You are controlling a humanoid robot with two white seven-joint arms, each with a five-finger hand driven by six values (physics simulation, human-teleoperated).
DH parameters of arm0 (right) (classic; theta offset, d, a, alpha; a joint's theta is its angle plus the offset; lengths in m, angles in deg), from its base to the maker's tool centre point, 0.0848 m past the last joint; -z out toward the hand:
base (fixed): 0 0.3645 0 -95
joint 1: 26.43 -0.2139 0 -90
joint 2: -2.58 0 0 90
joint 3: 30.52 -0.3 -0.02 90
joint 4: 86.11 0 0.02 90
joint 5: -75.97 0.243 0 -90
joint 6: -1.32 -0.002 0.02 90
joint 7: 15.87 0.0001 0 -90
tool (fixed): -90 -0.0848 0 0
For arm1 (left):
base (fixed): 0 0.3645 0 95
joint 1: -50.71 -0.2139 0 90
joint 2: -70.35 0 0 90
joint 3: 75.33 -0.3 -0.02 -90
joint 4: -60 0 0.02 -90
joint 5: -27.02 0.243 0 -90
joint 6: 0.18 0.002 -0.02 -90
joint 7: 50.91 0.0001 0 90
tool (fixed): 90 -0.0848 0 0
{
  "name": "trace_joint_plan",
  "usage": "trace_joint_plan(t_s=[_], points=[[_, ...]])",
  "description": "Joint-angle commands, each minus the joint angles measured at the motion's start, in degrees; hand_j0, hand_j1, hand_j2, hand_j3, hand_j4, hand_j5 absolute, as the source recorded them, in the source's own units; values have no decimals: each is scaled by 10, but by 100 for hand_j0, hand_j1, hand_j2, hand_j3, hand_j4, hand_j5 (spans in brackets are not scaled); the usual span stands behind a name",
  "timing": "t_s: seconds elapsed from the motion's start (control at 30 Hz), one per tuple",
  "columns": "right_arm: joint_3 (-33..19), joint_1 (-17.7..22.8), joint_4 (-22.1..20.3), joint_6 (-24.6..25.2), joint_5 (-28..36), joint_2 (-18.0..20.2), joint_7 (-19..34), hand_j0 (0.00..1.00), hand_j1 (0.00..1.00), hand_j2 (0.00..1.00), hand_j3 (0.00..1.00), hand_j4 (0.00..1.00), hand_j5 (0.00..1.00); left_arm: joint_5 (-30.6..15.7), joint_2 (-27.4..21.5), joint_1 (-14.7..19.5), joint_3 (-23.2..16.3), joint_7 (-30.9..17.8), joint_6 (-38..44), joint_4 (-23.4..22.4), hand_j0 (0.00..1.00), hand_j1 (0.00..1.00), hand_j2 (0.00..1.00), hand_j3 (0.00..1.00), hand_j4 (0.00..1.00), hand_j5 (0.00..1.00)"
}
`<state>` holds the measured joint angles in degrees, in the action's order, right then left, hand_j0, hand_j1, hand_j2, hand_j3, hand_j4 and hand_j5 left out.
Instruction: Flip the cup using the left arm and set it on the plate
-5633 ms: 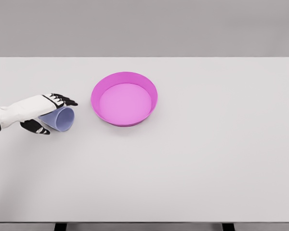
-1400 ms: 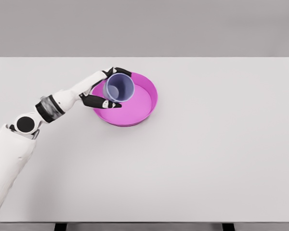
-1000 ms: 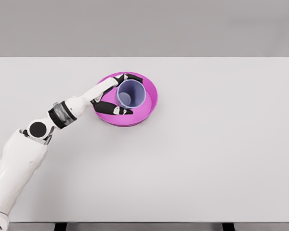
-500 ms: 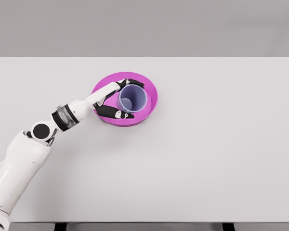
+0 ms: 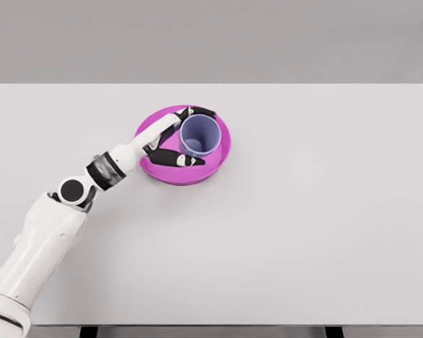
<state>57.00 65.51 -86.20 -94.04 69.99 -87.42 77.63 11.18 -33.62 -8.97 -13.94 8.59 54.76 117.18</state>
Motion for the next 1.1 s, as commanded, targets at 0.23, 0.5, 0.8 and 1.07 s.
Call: trace_joint_plan(t_s=[0.23,0.5,0.8,1.07], points=[[0,0,0,0,0,0,0,100,100,100,100,100,100,-9,19,16,6,-1,1,-50,72,72,72,72,72,72],[0,0,0,0,0,0,0,100,100,100,100,100,100,-8,21,26,6,-1,1,-72,75,75,75,75,75,75],[-1,0,0,0,0,0,0,100,100,100,100,100,100,-16,22,30,16,-1,1,-77,75,75,75,75,75,75],[-1,0,0,0,0,0,0,100,100,100,100,100,100,-16,25,28,13,-1,1,-80,76,76,76,76,76,76]])
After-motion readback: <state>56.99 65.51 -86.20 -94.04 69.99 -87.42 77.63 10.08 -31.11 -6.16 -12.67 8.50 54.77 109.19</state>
